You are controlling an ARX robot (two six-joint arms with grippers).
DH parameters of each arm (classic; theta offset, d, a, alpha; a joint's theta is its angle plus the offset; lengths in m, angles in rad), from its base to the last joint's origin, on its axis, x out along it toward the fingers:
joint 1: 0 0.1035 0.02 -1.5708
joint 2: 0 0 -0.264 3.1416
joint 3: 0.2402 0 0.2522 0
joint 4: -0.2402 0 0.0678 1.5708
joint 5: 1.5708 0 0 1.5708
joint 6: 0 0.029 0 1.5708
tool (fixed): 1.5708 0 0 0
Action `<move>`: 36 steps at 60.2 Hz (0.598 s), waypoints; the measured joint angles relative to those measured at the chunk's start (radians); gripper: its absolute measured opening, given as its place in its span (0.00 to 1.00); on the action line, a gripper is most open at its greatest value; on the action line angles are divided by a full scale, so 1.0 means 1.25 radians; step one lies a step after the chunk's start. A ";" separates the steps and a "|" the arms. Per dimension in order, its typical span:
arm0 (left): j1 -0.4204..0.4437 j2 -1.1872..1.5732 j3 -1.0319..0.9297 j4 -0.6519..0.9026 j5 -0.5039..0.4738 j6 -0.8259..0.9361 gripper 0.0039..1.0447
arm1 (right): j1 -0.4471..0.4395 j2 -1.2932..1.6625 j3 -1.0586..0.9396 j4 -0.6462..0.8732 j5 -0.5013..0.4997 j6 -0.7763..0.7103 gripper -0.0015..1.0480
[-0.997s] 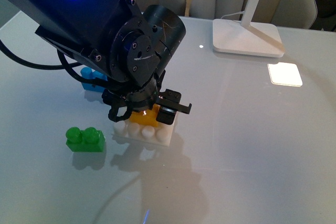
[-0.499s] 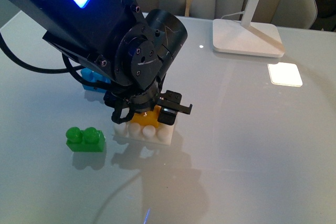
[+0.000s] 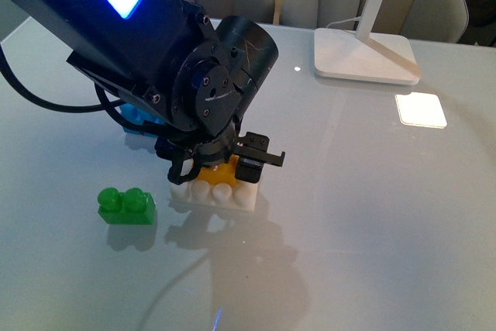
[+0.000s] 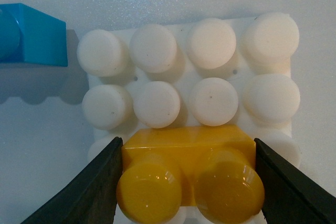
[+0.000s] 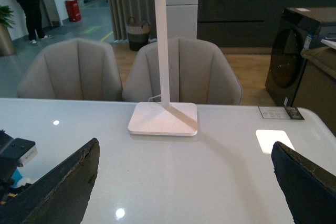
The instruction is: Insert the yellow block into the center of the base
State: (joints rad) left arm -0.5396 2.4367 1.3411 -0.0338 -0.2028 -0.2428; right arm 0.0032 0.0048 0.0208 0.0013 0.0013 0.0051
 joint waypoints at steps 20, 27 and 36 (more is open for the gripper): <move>0.004 -0.010 -0.014 0.006 0.002 0.008 0.59 | 0.000 0.000 0.000 0.000 0.000 0.000 0.92; 0.006 -0.014 -0.020 0.006 0.003 0.009 0.59 | 0.000 0.000 0.000 0.000 0.000 0.000 0.92; 0.008 -0.020 -0.027 0.003 0.003 0.011 0.59 | 0.000 0.000 0.000 0.000 0.000 0.000 0.92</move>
State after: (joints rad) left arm -0.5293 2.4119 1.3079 -0.0296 -0.1989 -0.2295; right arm 0.0032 0.0048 0.0208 0.0013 0.0013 0.0051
